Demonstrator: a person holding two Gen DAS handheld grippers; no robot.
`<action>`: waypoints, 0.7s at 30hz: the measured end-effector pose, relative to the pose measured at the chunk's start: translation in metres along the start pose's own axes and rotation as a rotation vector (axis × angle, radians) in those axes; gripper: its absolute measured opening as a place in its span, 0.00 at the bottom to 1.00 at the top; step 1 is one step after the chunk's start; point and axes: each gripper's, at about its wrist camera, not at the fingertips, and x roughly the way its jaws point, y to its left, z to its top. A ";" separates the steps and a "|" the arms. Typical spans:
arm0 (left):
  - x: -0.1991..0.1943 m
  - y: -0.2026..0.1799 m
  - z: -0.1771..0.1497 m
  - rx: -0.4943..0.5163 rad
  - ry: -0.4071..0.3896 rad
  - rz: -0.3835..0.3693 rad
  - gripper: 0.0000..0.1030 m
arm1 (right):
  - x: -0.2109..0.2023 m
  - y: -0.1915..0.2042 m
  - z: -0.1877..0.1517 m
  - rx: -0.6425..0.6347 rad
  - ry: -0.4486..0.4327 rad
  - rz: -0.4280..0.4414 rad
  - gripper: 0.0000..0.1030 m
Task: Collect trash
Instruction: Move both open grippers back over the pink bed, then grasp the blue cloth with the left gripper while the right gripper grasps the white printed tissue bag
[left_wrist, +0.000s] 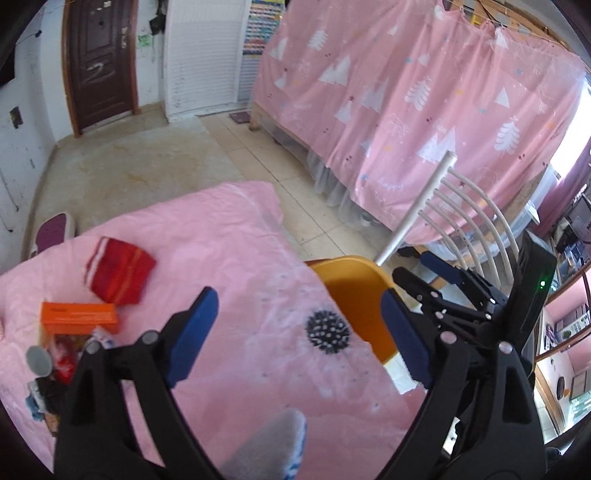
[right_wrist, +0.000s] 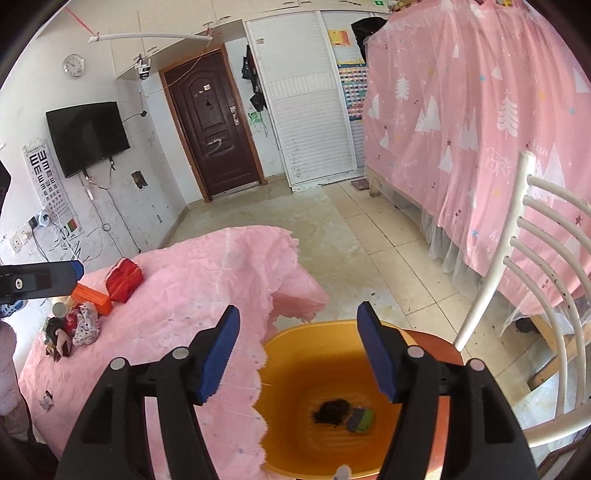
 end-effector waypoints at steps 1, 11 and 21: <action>-0.005 0.005 -0.001 -0.007 -0.009 0.003 0.83 | -0.001 0.009 0.002 -0.015 -0.002 0.004 0.55; -0.050 0.063 -0.018 -0.078 -0.080 0.039 0.84 | 0.008 0.091 0.019 -0.146 0.008 0.069 0.55; -0.086 0.115 -0.037 -0.158 -0.135 0.092 0.85 | 0.031 0.173 0.016 -0.244 0.057 0.167 0.56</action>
